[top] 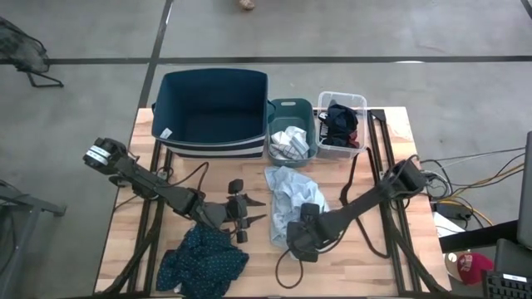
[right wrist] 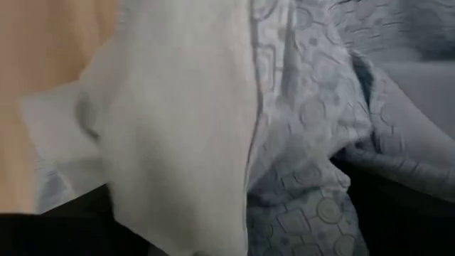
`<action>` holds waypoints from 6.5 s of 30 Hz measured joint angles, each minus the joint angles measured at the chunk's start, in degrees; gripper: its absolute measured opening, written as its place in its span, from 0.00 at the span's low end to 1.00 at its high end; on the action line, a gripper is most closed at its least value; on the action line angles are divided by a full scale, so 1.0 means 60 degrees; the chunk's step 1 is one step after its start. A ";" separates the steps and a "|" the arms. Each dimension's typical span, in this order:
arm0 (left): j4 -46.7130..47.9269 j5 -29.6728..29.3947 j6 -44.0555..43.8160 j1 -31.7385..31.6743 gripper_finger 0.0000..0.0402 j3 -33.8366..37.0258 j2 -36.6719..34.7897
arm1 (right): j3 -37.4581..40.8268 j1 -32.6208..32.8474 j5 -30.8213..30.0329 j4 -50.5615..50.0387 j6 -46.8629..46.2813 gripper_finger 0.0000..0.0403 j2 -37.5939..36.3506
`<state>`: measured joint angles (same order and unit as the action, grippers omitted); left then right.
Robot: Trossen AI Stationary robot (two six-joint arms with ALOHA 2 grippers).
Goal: Pick & Place Cloths
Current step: Put the blue shirt into the blue laundry organizer, then put the black shirt into the blue laundry organizer
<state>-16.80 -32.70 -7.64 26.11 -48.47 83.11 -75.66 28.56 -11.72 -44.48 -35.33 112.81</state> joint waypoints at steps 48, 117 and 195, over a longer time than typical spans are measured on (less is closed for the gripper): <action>-0.0151 0.2462 -0.0004 0.0106 0.39 -0.0022 -0.0080 | -0.2136 -0.1339 -0.3059 0.1343 0.4960 0.13 -0.4843; 0.0587 0.3937 -0.0091 0.0146 0.39 0.0000 -0.0084 | -0.9887 -0.8391 0.1876 0.2369 0.4684 0.61 0.1512; 0.7608 0.3320 -1.2095 0.3968 0.75 -0.0017 -0.0058 | 0.5644 -0.2118 0.1172 0.7543 0.3899 0.02 -0.9051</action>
<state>28.85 -12.78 -80.21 49.92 -48.57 82.76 -41.79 15.86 -4.69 0.78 -11.93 58.51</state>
